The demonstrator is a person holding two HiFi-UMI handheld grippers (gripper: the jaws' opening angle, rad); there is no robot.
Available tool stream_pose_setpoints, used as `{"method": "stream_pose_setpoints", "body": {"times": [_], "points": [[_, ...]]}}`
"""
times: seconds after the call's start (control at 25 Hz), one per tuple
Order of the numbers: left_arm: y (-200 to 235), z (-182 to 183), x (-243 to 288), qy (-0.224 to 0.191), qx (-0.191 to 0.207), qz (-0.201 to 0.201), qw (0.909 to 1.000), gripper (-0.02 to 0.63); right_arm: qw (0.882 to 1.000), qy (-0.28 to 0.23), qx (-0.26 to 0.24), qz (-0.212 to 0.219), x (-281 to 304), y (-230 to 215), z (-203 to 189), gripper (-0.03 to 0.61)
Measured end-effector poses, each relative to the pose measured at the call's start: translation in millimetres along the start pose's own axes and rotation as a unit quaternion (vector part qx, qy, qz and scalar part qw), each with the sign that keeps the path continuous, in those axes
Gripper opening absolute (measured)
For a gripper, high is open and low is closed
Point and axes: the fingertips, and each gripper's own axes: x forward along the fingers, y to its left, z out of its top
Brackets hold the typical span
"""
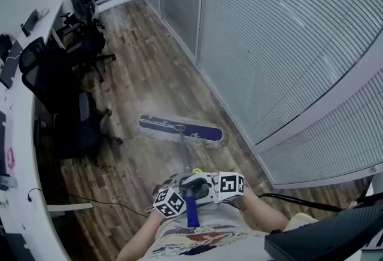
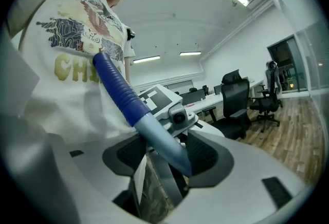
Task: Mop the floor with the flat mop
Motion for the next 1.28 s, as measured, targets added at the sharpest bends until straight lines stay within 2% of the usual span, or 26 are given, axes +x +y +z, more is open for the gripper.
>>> {"method": "stream_pose_setpoints", "body": {"times": [0.28,0.4,0.6,0.88,1.08,1.28], "points": [[27.6,-5.6,7.4,-0.003,-0.015,0.018,0.9997,0.150,1.000,0.008,-0.003,0.028,-0.7,-24.4,-0.1,0.238],[60.0,-12.5,19.4,-0.003,-0.025,0.033,0.9991,0.152,0.999,0.016,-0.011,0.037,-6.3,-56.1,-3.6,0.238],[163.8,-11.7,47.4,0.002,-0.041,0.061,0.9973,0.152,0.998,0.012,-0.026,0.059,-32.8,-153.9,14.0,0.238],[328.3,10.8,96.3,0.022,-0.063,0.097,0.9930,0.155,0.996,0.008,-0.033,0.084,-92.1,-306.5,48.3,0.238],[409.7,24.6,126.7,0.026,-0.072,0.115,0.9904,0.156,0.994,0.009,-0.037,0.102,-128.0,-382.9,61.4,0.238],[470.3,16.8,138.0,0.029,-0.076,0.124,0.9889,0.156,0.993,0.013,-0.040,0.112,-133.1,-442.7,67.8,0.238]]}}
